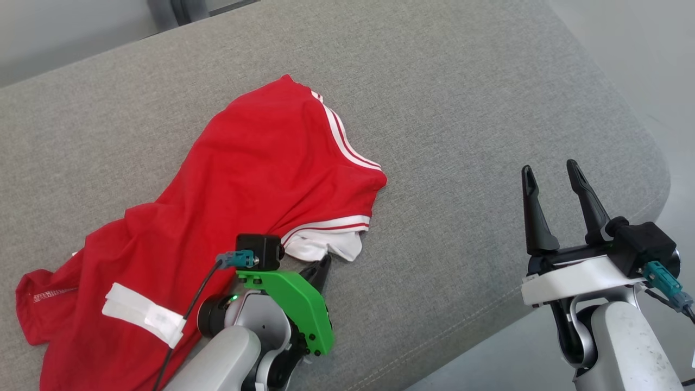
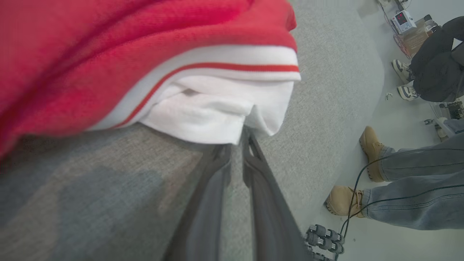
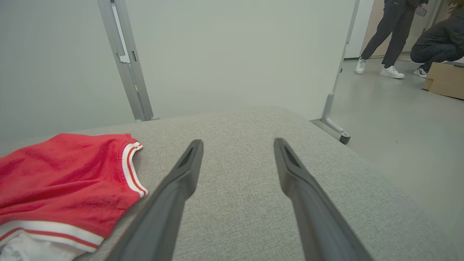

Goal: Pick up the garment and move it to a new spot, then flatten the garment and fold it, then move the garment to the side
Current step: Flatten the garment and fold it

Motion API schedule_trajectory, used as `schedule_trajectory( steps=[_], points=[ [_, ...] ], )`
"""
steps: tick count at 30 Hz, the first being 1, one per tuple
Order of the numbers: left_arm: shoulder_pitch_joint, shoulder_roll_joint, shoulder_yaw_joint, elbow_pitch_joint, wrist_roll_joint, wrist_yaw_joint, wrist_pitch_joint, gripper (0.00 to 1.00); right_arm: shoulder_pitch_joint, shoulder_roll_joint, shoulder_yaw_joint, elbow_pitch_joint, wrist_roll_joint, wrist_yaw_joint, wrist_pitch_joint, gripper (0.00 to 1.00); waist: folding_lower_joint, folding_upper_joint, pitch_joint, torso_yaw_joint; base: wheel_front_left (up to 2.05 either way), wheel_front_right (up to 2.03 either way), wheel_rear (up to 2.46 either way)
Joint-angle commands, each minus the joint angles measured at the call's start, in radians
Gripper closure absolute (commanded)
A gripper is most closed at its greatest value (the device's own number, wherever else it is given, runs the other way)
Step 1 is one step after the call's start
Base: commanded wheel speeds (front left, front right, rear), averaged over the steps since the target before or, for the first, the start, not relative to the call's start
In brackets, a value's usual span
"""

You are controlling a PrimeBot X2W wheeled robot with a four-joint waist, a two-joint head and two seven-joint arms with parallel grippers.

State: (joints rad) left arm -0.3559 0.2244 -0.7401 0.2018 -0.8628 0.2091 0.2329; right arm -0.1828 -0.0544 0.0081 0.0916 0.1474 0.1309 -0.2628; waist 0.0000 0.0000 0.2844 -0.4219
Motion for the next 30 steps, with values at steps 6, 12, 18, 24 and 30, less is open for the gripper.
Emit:
schedule_trajectory(
  steps=[6, 12, 18, 24, 30],
  points=[
    [-0.006, -0.047, 0.007, -0.010, -0.035, -0.020, -0.012, 1.00, 0.003, 0.000, 0.017, 0.008, -0.003, 0.000, -0.003, 0.00, 0.0000, 0.0000, -0.022, -0.020, 0.00, 0.00, 0.00],
    [0.008, -0.056, 0.018, 0.004, -0.047, 0.005, -0.017, 0.75, 0.015, 0.002, 0.016, 0.011, 0.009, 0.000, -0.003, 0.00, 0.0000, 0.0000, -0.022, -0.037, 0.00, 0.00, 0.00],
    [0.012, -0.066, 0.017, -0.023, -0.077, -0.022, -0.002, 1.00, 0.014, 0.003, 0.006, 0.007, 0.010, 0.000, -0.003, 0.00, 0.0000, 0.0000, -0.009, -0.040, 0.00, 0.00, 0.00],
    [-0.021, -0.092, 0.001, -0.031, -0.080, -0.036, 0.015, 1.00, -0.005, 0.003, 0.018, 0.011, 0.020, 0.000, -0.003, 0.00, 0.0000, 0.0000, 0.003, -0.052, 0.00, 0.00, 0.00],
    [-0.080, -0.139, -0.036, -0.025, -0.092, -0.048, 0.040, 1.00, -0.018, 0.003, 0.030, 0.019, 0.032, 0.000, -0.003, 0.00, 0.0000, 0.0000, 0.009, -0.078, 0.00, 0.00, 0.00]
  ],
)
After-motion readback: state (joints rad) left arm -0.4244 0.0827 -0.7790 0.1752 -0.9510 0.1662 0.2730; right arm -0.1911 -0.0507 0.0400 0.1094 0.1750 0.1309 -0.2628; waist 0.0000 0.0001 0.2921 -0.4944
